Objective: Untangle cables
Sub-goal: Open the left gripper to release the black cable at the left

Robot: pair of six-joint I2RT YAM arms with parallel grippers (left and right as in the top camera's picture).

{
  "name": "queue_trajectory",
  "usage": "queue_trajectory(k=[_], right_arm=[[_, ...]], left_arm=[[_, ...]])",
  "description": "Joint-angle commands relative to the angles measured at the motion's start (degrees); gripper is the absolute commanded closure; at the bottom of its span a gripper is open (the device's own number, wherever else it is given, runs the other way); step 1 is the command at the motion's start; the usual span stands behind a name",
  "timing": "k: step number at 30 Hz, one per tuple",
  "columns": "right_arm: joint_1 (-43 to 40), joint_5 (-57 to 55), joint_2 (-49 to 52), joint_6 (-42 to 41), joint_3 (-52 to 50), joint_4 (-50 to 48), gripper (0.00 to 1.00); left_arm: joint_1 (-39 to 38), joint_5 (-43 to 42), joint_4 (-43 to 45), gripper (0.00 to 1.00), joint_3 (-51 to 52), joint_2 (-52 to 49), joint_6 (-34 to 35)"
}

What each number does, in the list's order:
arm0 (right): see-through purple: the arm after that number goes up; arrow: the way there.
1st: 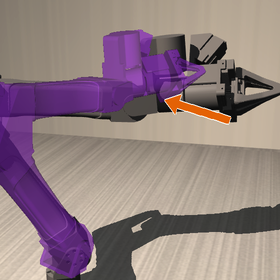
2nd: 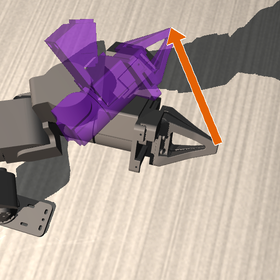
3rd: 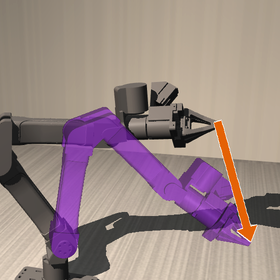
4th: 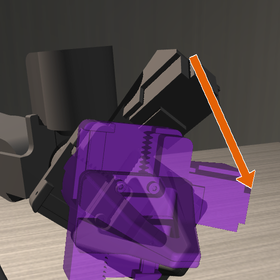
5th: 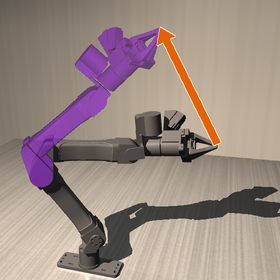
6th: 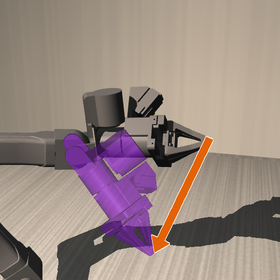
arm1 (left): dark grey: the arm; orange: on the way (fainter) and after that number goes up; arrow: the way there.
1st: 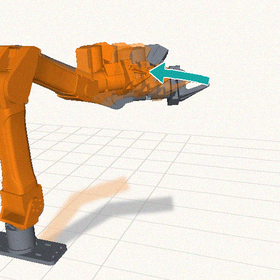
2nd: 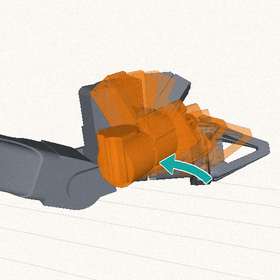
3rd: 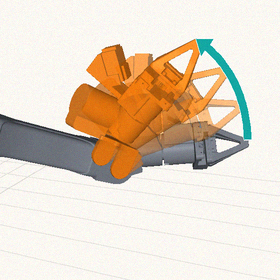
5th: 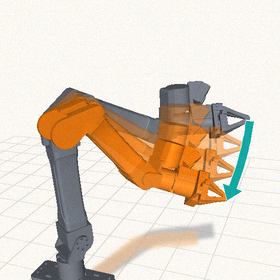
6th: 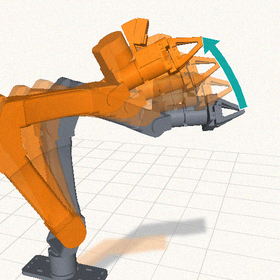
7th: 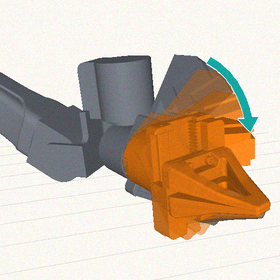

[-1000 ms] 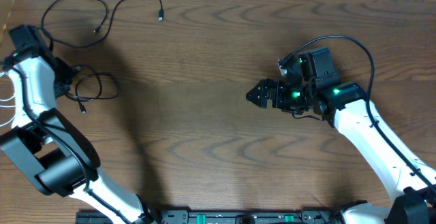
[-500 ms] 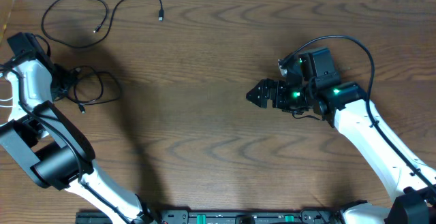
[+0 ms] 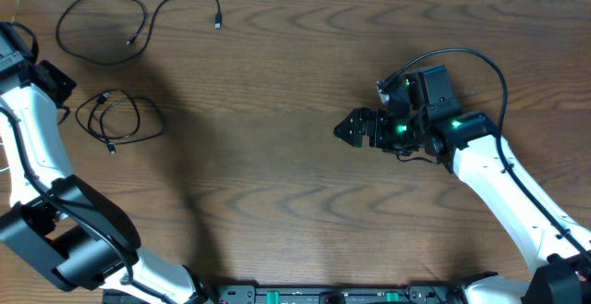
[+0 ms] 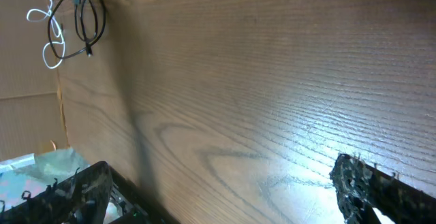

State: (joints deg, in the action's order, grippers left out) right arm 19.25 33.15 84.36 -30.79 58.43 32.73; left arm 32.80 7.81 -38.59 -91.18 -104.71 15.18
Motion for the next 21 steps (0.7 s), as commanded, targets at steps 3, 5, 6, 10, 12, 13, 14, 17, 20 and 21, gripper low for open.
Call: queue_trajectory(k=[3, 5, 6, 10, 12, 13, 14, 17, 20, 21], right_arm=[[0.0, -0.2, -0.8, 0.9, 0.5, 0.1, 0.01], [0.0, -0.2, -0.8, 0.9, 0.5, 0.1, 0.01], [0.0, -0.2, -0.8, 0.9, 0.5, 0.1, 0.01], [0.0, -0.2, -0.8, 0.9, 0.5, 0.1, 0.01], [0.0, -0.3, -0.8, 0.9, 0.5, 0.1, 0.01], [0.0, -0.5, -0.8, 0.8, 0.5, 0.1, 0.01], [0.0, -0.7, -0.8, 0.9, 0.5, 0.1, 0.01], [0.0, -1.3, -0.8, 0.8, 0.5, 0.1, 0.01], [0.0, -1.3, -0.8, 0.8, 0.5, 0.1, 0.01], [0.0, -1.3, -0.8, 0.8, 0.5, 0.1, 0.01]], left_arm=[[0.0, 0.3, -1.4, 0.92, 3.0, -3.3, -0.3], [0.0, 0.3, -1.4, 0.92, 3.7, -4.5, -0.3], [0.0, 0.3, -1.5, 0.92, 3.7, -5.4, -0.3], [0.0, 0.1, -1.7, 0.92, 3.8, -8.3, -0.3], [0.0, 0.1, -1.6, 0.92, 3.8, -9.9, -0.3], [0.0, 0.1, -1.4, 0.92, 3.8, -10.6, -0.3], [0.0, 0.1, -1.2, 0.92, 3.8, -11.4, -0.3], [0.0, 0.1, -0.3, 0.92, 3.8, -13.7, -0.5], [0.0, 0.2, 0.2, 0.92, 3.8, -16.1, -1.7], [0.0, 0.3, 0.3, 0.92, 3.8, -16.9, -2.6]])
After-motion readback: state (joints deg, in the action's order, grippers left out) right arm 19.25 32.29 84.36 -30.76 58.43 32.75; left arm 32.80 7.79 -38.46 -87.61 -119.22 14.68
